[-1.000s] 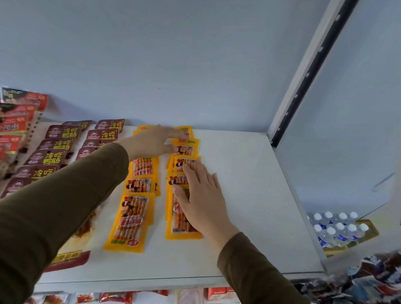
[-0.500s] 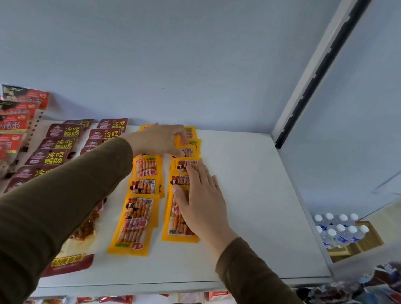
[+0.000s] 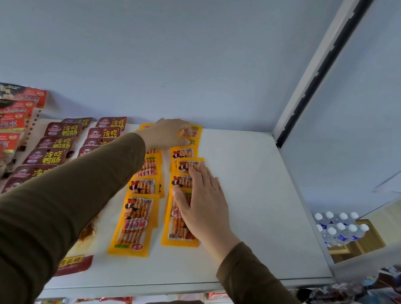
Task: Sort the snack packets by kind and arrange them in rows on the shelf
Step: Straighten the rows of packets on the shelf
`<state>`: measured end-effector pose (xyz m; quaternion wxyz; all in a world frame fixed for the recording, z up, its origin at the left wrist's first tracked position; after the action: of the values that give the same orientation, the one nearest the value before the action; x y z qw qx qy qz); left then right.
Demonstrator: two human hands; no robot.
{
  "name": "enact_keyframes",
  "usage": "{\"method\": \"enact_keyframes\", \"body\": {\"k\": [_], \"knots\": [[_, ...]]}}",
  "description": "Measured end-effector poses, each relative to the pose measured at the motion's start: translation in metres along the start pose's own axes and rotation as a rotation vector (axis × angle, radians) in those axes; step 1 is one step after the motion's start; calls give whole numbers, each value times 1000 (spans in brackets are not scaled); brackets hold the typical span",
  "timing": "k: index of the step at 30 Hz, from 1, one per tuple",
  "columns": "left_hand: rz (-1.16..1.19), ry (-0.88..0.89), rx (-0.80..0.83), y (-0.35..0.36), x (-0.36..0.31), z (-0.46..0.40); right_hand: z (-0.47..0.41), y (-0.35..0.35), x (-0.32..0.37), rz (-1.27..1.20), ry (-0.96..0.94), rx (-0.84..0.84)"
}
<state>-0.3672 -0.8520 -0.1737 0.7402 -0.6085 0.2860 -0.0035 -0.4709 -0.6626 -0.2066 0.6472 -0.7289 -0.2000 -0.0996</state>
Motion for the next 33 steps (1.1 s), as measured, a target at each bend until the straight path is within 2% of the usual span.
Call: {"method": "enact_keyframes", "body": {"k": [9,13,16,19,22,24,26,33], "knots": [[-21,-15,-40,-2,2,-1,3,-4,1,-11,-33,-10],[54,-26,-56,-1,7,4,7,-8,-7,-149,-16,1],[93,-21,-177,-15,3,18,13,-16,-17,-253,39,-6],[-146,-7,-251,-30,-10,60,25,-25,-28,-290,68,-10],[-453,30,-132,-15,-22,130,36,-27,-36,-295,71,10],[-555,-28,6,6,-25,171,41,-26,-36,-273,57,32],[-565,-72,64,24,-29,194,43,-23,-33,-257,53,53],[-527,-82,28,56,-40,201,46,-10,-18,-255,5,34]]}}
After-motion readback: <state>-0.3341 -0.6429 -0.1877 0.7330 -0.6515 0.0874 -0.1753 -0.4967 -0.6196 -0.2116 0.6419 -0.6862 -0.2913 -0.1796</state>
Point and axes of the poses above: each hand's wrist, its own z-axis away from the middle knuckle, its own y-axis out of the palm, x = y × z, the point moved 6 cm from there along -z, towards the middle knuckle, and after that the axes turned 6 degrees about -y, right-handed, at the moved point
